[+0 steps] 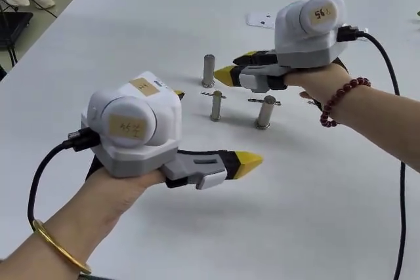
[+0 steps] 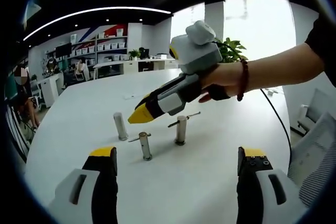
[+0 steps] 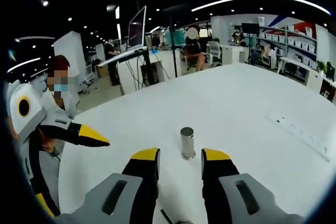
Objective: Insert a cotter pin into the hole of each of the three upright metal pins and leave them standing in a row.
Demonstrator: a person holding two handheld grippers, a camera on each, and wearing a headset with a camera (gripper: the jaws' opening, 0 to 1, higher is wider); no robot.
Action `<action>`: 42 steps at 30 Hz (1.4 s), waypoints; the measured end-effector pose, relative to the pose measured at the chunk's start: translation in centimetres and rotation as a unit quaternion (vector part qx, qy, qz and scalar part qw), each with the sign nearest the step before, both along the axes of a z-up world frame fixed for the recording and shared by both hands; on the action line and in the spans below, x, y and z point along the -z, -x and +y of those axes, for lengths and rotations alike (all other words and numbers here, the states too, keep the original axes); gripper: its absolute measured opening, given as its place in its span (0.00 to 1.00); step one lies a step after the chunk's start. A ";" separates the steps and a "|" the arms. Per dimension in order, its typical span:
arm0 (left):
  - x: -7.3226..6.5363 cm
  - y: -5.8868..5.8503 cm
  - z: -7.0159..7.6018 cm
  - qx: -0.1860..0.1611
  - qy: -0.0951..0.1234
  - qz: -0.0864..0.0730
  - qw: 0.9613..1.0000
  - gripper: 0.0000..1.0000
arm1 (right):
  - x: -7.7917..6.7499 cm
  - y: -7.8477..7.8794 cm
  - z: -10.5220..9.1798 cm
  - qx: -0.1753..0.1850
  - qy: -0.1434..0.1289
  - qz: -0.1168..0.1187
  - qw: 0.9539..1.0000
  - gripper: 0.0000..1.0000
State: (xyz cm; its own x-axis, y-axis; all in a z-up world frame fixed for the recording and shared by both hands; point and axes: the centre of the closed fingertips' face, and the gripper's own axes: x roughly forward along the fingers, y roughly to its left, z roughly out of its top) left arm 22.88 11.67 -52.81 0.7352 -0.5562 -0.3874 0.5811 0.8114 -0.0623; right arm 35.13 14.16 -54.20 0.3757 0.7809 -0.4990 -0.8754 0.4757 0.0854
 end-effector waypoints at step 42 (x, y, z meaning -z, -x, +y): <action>0.7 -0.4 0.6 -0.013 -0.003 0.013 1.000 0.87 | 1.7 -2.6 3.2 -0.002 0.001 -0.032 0.999 0.08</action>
